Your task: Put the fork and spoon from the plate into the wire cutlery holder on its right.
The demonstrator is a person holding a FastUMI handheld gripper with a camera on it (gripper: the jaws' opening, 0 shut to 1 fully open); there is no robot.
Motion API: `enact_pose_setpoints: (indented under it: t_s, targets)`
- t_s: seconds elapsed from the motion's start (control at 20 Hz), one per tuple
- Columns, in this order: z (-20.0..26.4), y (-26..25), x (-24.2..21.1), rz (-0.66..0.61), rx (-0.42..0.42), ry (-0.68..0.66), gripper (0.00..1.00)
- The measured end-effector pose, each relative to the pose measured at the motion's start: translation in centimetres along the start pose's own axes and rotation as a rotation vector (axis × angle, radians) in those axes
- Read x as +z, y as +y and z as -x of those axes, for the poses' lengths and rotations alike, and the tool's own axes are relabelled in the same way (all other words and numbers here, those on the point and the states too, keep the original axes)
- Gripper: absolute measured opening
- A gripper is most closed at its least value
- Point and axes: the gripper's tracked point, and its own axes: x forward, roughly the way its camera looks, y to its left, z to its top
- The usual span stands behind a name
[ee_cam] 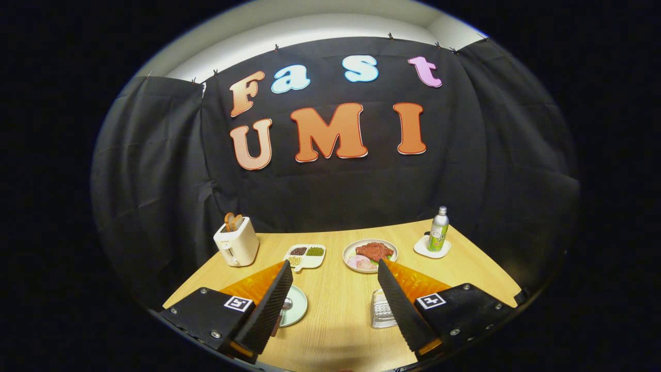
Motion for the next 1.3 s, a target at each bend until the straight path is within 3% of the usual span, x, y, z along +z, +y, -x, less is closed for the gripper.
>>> enact_pose_setpoints:
  t_s: [0.3, 0.9, 1.3]
  targets:
    - [-1.7, 3.1, -3.5, 0.041, -0.008, 0.182, 0.99]
    - [-6.8, 13.8, -14.2, 0.189, 0.117, 0.710, 1.00]
    - [-11.1, 14.1, -21.1, 0.226, 0.065, 0.976, 1.00]
